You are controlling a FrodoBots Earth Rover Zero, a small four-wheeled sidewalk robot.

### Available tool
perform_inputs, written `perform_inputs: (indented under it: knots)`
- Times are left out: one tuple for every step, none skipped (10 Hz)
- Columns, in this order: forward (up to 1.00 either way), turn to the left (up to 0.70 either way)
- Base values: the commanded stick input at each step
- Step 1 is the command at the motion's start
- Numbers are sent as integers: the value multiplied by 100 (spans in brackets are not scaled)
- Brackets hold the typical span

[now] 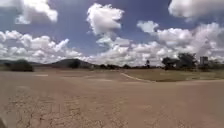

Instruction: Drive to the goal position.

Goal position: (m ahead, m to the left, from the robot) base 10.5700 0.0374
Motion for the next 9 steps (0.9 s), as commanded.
perform_inputs:
  knots:
    - [100,0]
    - [100,0]
    - [100,0]
    - [100,0]
    - [100,0]
    - [100,0]
    - [100,0]
    - [100,-15]
    - [100,-39]
